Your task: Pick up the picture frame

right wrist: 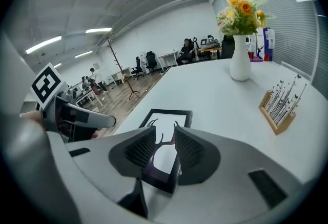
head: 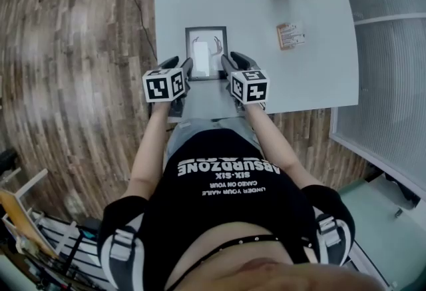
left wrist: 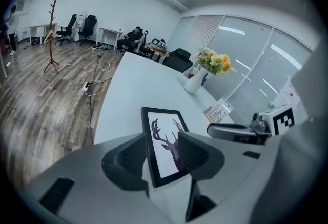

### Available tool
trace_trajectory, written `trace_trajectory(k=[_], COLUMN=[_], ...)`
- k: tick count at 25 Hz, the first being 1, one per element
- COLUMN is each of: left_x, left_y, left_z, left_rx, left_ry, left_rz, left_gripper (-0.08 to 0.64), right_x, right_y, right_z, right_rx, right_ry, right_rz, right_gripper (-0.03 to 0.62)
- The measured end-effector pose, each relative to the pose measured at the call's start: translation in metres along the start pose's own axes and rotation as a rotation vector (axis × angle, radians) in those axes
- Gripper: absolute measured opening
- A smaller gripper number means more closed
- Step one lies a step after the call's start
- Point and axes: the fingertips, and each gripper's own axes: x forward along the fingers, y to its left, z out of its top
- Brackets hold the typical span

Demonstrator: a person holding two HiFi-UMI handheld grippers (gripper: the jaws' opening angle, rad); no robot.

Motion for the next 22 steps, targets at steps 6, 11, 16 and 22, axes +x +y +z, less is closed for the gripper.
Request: trace_trajectory(k=[6,11,16,22], left_x=[0.026,0.046,0.058,0.065], left_y=[0.013,0.019,0.024,0.03], left_z=[-0.001,-0.008,-0.016,-0.024], left_rx=[-0.049,-0.055,-0.062,-0.078], left_ry=[0.029,0.073,0.111,0.14], left_rz=[0.007,0.019,0.025,0.021], left_gripper=[0.176,0.176,0.176,0.176], right_x=[0.026,0.044,0.054,0.062], right_y=[-0.017,-0.028,-0.034,-0.038], right_z=[-0.015,-0.026,-0.035,-0.045], right_rx=[0.036,0.053,0.066,0.074], right_ry=[0.056,0.099,0.133,0.168], right_rz=[-0.022,-0.029,-0.033,-0.034], right_gripper=[0.127,0.127,0.127,0.127])
